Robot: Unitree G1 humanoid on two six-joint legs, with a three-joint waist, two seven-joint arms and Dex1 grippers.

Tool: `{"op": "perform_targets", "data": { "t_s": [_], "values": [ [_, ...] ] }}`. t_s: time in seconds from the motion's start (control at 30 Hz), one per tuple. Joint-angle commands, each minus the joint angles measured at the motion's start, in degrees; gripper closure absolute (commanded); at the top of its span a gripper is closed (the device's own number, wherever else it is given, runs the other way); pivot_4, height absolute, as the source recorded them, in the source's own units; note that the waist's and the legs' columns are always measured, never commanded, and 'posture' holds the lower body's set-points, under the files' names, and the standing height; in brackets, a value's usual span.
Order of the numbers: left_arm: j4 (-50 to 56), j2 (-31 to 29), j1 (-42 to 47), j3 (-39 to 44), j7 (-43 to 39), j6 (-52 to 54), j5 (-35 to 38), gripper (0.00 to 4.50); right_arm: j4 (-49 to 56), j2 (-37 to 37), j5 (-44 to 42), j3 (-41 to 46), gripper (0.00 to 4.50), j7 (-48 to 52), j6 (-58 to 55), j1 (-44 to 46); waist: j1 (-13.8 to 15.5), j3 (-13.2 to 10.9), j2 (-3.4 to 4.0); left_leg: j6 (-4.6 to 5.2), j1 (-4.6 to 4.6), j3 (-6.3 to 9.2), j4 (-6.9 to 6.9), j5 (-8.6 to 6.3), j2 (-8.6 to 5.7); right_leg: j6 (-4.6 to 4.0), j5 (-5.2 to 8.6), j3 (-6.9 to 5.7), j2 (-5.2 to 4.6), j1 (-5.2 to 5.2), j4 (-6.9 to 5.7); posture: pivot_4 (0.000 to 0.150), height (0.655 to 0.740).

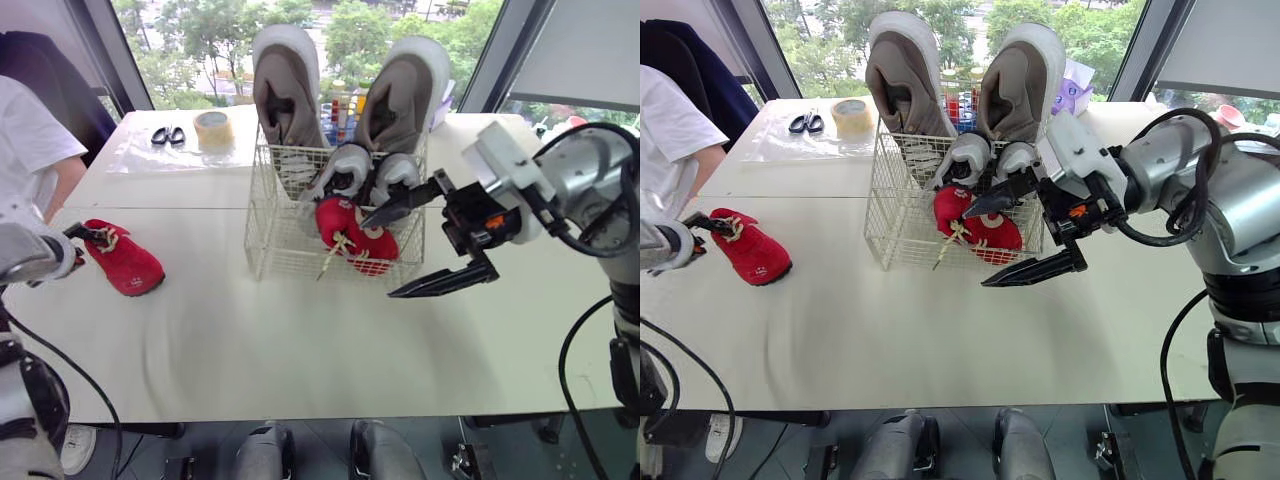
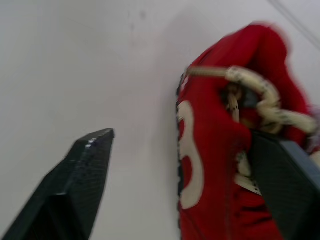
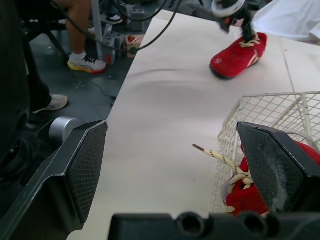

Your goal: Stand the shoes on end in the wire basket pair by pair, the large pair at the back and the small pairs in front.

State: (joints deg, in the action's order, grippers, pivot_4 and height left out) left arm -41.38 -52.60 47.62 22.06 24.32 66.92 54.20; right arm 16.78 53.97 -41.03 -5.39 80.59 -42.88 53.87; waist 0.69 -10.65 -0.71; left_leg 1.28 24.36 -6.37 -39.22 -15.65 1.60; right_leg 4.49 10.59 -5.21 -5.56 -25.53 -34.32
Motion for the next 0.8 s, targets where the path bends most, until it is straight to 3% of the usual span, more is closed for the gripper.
{"op": "perform_targets", "data": {
  "t_s": [0.03, 0.17, 0.27, 0.37, 0.5, 0.6, 0.67, 0.8],
  "values": [
    [-4.02, -1.71, 3.41, -2.62, -5.90, -0.76, -7.62, 2.39, 2.71, 0.75, -1.77, 3.79, 0.00, -2.24, -1.19, -0.89, -0.03, 0.01, -0.02, 0.00, 0.00, 0.01, 0.00, 0.00, 0.03, 0.00, 0.00, 0.00, 0.00, 0.00, 0.00, 0.150, 0.7400],
    [-6.17, -1.09, 5.77, -2.64, -9.53, -0.10, -12.58, 4.40, 4.11, 1.24, -2.86, 5.63, 0.00, -4.22, -2.60, -2.49, -0.39, 0.01, -0.01, 0.00, -0.04, 0.05, 0.02, 0.00, 0.13, 0.01, 0.00, 0.01, -0.02, -0.02, -0.03, 0.150, 0.7400],
    [-3.78, -0.80, 6.40, 0.67, -10.74, 1.28, -13.17, 4.47, 3.93, 1.94, -3.28, 6.56, 0.00, -4.67, -3.28, -3.35, -0.31, 0.01, -0.02, 0.00, -0.07, 0.08, 0.03, 0.00, 0.17, 0.01, 0.00, 0.01, -0.02, -0.03, -0.10, 0.150, 0.7400],
    [8.44, -0.25, 5.30, 4.30, -11.69, 1.68, -12.03, 4.47, 2.71, 2.92, -5.25, 8.16, 0.00, -5.26, -5.78, -3.28, -0.27, -0.05, -0.11, 0.00, -0.04, 0.12, 0.01, 0.00, 0.18, 0.00, -0.01, 0.01, -0.04, -0.04, -0.09, 0.150, 0.7400],
    [43.26, 6.06, -1.20, 12.37, -15.42, -3.82, -3.94, 4.47, 1.00, 3.38, -9.32, 12.39, 0.00, -9.31, -11.61, -3.66, 0.14, -0.16, -0.51, -0.02, 0.15, 0.23, 0.00, 0.00, 0.14, -0.03, -0.03, 0.02, -0.18, -0.15, -0.04, 0.150, 0.7400],
    [60.00, 12.27, -3.70, 17.94, -17.50, -6.63, 6.45, 4.47, 0.37, 3.24, -10.14, 13.67, 0.00, -11.54, -13.45, -4.63, -0.06, -0.13, -0.52, -0.16, 0.17, 0.27, 0.04, -0.12, -0.10, -0.04, -0.03, 0.06, -0.67, -0.13, 0.08, 0.150, 0.7400],
    [70.31, 18.37, -3.43, 15.41, -19.03, -12.45, 11.48, 4.47, -1.01, 2.70, -9.47, 13.10, 0.00, -12.17, -13.37, -5.24, -0.11, -0.12, -0.51, -0.13, 0.13, 0.23, 0.08, -0.16, -0.22, -0.04, -0.03, 0.05, -0.85, -0.12, 0.07, 0.150, 0.7400],
    [76.01, 21.87, -7.16, 2.98, -25.22, -18.81, 3.44, 4.47, -3.33, 0.93, -8.32, 11.19, 0.00, -13.09, -12.54, -3.92, 0.01, -0.10, -0.46, -0.05, -0.09, 0.20, 0.05, -0.09, -0.30, -0.03, -0.04, -0.03, -0.79, 0.10, -0.02, 0.150, 0.7400]
  ]
}}
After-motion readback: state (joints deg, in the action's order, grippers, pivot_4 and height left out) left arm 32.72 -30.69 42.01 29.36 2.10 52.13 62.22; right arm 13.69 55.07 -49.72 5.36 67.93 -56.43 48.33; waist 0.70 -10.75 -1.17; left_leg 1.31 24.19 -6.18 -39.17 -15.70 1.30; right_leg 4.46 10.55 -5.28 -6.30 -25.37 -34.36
